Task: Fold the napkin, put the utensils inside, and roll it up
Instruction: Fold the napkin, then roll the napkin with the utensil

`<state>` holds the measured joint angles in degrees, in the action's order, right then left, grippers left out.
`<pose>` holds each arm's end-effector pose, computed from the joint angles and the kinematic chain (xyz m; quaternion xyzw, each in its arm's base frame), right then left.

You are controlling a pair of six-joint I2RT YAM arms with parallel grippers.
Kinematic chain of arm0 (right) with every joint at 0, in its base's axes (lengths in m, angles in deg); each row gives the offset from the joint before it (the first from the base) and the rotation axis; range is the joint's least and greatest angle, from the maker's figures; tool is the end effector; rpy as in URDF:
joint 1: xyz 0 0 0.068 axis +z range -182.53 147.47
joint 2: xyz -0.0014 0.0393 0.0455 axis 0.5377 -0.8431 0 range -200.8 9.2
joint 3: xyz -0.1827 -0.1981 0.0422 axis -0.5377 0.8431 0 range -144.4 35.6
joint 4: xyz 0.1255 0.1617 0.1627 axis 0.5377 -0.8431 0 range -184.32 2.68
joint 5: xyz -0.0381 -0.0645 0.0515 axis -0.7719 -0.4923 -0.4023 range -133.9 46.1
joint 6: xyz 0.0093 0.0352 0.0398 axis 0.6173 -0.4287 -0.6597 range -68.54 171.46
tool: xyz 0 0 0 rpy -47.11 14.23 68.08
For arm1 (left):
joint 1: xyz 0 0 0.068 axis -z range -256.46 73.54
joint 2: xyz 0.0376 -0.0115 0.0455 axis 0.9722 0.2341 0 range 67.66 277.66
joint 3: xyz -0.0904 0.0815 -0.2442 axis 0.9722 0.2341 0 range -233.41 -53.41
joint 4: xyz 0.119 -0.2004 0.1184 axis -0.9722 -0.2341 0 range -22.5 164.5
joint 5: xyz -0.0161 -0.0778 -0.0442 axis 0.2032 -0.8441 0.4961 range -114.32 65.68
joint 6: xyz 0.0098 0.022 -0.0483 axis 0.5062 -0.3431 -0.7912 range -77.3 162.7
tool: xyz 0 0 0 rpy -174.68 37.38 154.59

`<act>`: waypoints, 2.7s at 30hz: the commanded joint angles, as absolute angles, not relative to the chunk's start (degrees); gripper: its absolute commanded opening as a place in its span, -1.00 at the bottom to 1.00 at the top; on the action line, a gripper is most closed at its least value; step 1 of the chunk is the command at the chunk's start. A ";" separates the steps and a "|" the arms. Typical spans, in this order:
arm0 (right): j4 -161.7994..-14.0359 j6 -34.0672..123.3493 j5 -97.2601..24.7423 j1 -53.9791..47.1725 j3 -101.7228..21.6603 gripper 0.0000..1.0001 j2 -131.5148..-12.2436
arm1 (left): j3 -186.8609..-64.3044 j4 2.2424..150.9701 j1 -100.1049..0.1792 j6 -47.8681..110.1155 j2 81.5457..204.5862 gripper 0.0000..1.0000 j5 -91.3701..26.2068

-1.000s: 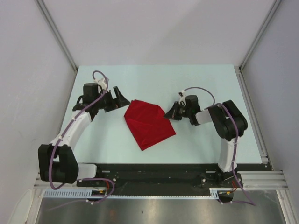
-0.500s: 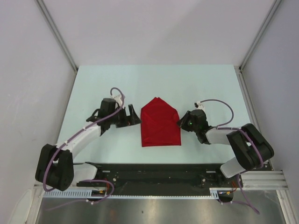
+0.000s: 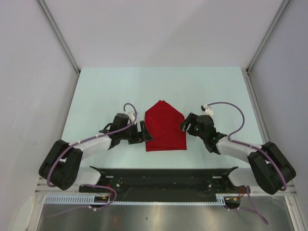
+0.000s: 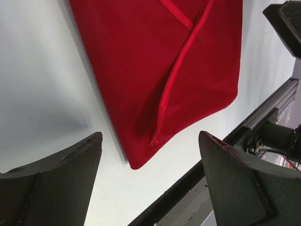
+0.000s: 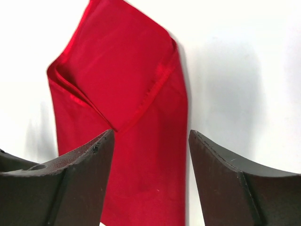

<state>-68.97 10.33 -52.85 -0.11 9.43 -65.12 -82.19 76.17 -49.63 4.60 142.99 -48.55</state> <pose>0.2153 0.1302 0.1709 0.1045 0.8570 0.2452 0.4409 0.2081 -0.1217 0.1571 -0.0085 0.9065 -0.3648 0.2124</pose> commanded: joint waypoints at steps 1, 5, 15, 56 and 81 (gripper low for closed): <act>-69.66 10.68 -55.33 0.25 10.38 0.40 -63.57 | -80.66 81.17 -47.37 2.10 145.44 0.74 -49.98; -69.04 10.41 -55.06 0.69 10.64 0.41 -63.83 | -79.69 82.50 -47.11 0.78 147.02 0.57 -49.63; -69.57 10.50 -55.15 1.40 11.08 0.40 -62.61 | -79.87 85.40 -46.40 -0.19 150.98 0.29 -50.95; -75.89 59.54 -78.27 39.36 -8.52 0.43 -84.30 | -94.28 65.36 -53.26 15.55 155.55 -1.00 -48.40; -79.67 64.81 -78.27 41.03 -10.28 -0.48 -93.54 | -95.07 65.63 -53.52 15.37 156.17 -1.00 -48.40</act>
